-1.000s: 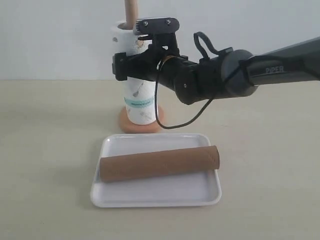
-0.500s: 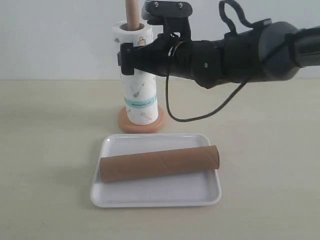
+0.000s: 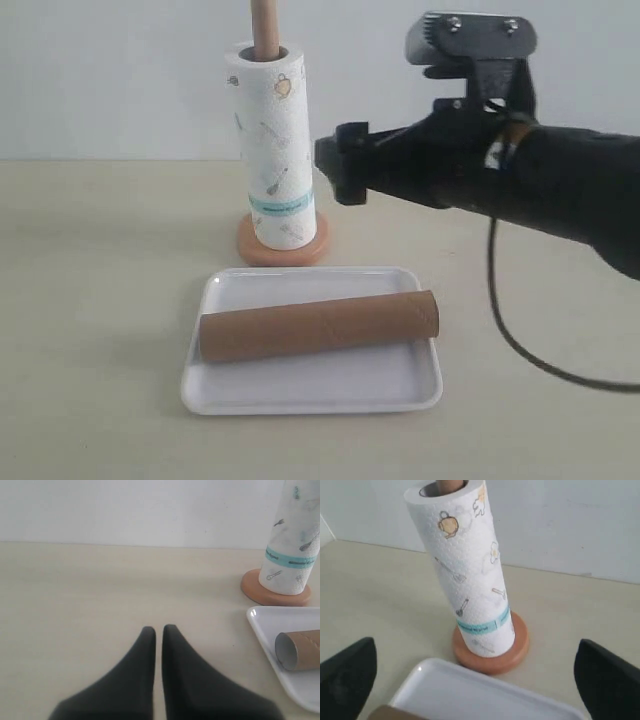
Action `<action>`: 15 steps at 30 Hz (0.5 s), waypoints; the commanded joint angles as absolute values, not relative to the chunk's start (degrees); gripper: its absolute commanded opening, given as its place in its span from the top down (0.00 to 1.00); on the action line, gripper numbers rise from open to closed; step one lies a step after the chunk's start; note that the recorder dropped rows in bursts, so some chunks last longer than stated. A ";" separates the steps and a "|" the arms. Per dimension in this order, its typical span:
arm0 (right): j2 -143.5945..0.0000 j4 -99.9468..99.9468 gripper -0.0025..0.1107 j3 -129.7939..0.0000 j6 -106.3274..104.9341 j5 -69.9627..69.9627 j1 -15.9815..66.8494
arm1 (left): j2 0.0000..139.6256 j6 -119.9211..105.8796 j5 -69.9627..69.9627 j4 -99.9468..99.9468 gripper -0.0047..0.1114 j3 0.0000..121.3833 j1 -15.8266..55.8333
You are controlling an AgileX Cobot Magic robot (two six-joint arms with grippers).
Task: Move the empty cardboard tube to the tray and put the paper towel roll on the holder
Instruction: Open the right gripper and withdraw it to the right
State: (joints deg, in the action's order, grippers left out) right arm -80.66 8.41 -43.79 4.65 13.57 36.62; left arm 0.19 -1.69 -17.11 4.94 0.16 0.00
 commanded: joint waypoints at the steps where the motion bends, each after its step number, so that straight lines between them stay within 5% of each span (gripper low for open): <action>1: -71.63 8.41 0.18 -36.15 4.60 10.10 36.51 | 0.00 -1.83 -17.19 4.91 0.92 0.00 -0.06; 4: -66.54 8.41 0.47 -33.09 4.60 4.01 36.51 | 0.00 -1.83 -17.19 4.91 0.92 0.00 -0.06; 7: -62.48 8.41 0.92 -31.45 4.60 -0.98 36.51 | 0.00 -1.83 -17.19 4.91 0.92 0.00 -0.06; 15: -58.91 8.63 0.94 -31.18 5.02 -4.97 36.51 | 0.00 -1.83 -17.19 4.91 0.92 0.00 -0.06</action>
